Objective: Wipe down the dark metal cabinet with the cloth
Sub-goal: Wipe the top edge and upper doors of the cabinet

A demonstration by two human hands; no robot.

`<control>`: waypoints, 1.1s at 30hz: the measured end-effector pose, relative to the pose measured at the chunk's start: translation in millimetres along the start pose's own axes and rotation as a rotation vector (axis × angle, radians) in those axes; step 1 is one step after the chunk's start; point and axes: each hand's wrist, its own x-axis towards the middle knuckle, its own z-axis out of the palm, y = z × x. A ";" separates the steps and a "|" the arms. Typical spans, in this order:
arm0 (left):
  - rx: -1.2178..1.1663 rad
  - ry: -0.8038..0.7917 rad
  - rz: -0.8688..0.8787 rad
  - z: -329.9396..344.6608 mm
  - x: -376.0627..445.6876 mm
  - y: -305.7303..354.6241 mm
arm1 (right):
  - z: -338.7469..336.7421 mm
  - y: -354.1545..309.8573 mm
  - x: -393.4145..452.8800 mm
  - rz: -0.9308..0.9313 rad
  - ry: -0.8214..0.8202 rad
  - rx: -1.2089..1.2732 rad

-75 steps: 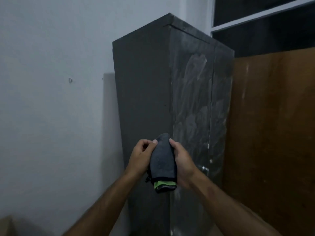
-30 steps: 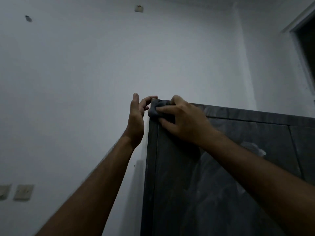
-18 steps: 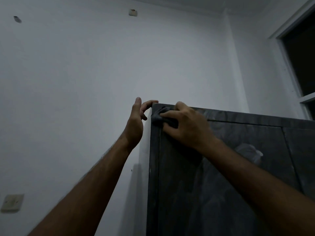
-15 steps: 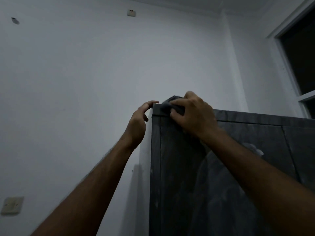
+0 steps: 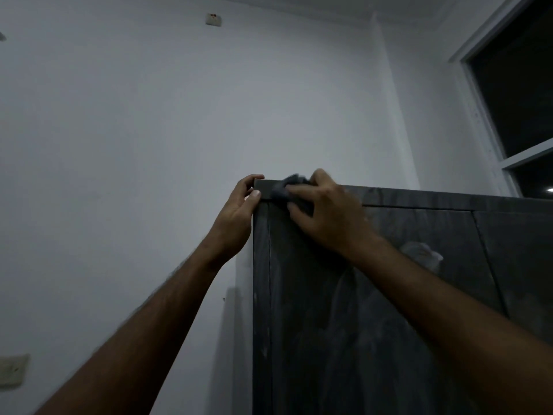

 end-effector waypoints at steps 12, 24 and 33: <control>0.171 0.070 -0.016 9.9 -8.1 12.7 | -12.4 38.9 -37.6 -0.009 -0.057 0.021; 1.130 -0.130 0.229 59.0 -4.6 50.7 | -28.9 98.2 -52.4 0.042 -0.033 0.025; 1.227 -0.114 0.232 71.1 -1.4 43.8 | -23.7 98.7 -58.8 -0.073 -0.040 0.058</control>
